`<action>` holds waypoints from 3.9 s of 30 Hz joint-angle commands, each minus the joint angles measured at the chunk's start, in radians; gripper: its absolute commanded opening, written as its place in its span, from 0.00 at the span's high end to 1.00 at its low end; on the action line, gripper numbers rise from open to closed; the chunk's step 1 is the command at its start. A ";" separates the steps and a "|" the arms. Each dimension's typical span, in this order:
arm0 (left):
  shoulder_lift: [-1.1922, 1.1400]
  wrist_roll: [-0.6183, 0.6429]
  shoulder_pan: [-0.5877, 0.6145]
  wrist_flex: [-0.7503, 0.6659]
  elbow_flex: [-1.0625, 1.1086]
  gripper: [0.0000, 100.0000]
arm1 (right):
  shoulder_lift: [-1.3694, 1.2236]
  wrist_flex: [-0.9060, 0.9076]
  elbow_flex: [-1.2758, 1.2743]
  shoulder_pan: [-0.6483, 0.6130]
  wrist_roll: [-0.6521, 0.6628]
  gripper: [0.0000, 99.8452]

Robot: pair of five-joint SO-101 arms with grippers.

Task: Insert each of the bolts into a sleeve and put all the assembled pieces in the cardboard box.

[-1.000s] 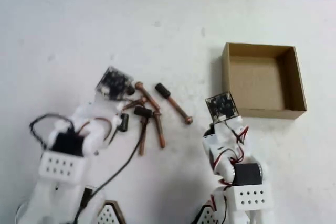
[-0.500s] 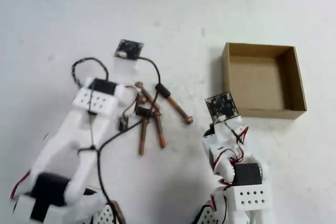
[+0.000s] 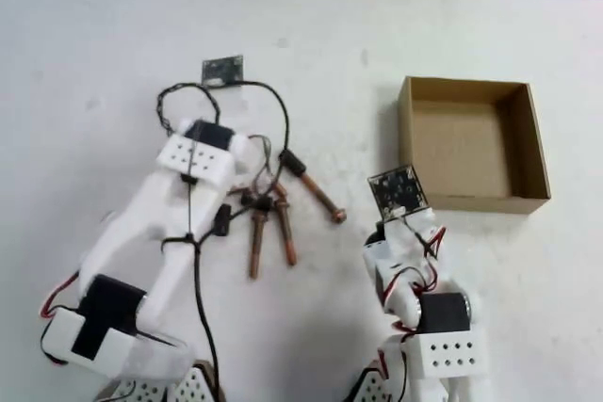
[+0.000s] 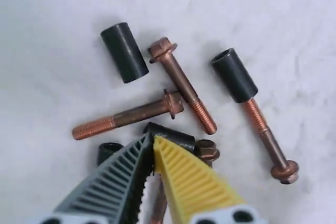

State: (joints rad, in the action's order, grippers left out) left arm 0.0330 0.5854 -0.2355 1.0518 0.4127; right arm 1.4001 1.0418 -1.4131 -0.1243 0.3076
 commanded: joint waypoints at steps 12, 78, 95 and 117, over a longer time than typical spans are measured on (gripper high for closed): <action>-0.010 0.184 -0.015 -0.080 -0.081 0.90 | 0.012 -0.015 0.006 0.005 0.008 0.98; -0.415 0.270 0.094 -0.224 -0.269 0.95 | 0.013 -0.016 -0.005 0.007 0.008 0.98; -0.638 0.264 0.051 0.003 -0.551 0.93 | 0.013 -0.015 -0.005 0.008 0.009 0.98; -0.970 0.261 0.048 0.402 -1.099 0.93 | 0.013 -0.015 -0.005 0.008 0.014 0.98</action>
State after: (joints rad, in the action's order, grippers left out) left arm -0.9137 0.8493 -0.1818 1.4507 -0.6736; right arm 1.4001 1.0418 -1.4285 -0.1243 0.3076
